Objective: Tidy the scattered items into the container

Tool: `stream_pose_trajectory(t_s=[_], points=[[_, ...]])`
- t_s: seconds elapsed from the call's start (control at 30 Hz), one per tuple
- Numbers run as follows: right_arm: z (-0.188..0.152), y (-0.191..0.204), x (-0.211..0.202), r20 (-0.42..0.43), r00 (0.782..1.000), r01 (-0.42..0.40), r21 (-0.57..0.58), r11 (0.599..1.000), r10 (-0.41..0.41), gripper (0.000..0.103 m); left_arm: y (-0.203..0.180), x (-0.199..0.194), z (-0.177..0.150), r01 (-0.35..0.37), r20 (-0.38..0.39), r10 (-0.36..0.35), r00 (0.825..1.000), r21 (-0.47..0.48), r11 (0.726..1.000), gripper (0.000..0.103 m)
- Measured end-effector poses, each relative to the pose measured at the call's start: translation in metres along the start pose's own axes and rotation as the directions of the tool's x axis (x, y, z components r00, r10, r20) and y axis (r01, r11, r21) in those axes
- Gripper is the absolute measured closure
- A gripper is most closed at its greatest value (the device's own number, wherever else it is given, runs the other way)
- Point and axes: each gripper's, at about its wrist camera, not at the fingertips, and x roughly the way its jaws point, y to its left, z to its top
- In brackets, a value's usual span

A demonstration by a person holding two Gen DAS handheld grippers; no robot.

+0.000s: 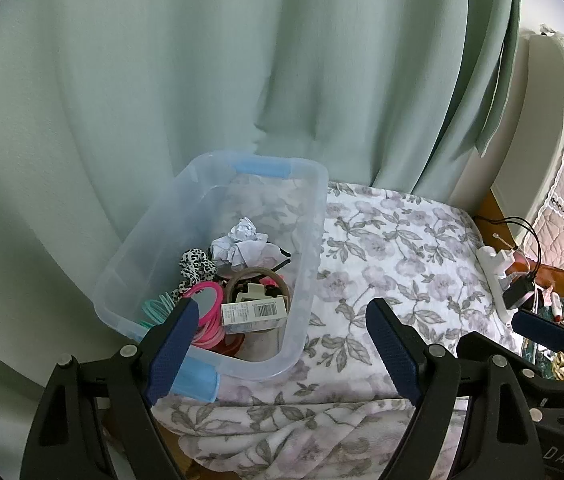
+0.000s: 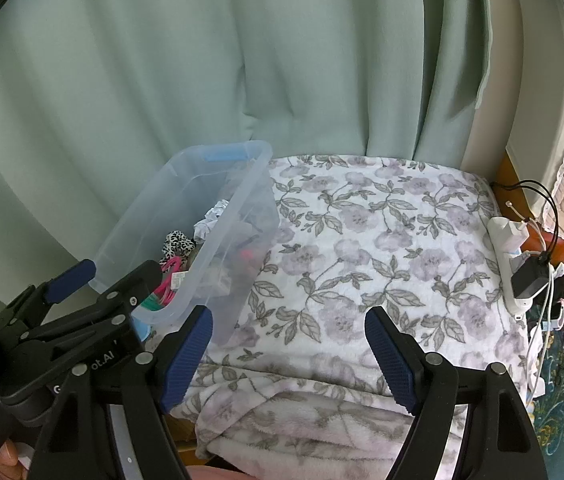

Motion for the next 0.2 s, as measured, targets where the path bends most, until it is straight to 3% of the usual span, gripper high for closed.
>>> stream_pose_trajectory(t_s=[0.2], points=[[-0.0005, 0.0007, -0.0001, -0.001, 1.0, 0.003, 0.0, 1.0, -0.003, 0.021, -0.0027, -0.0036, -0.0009, -0.024, 0.021, 0.023, 0.999, 0.014, 1.0, 0.017]])
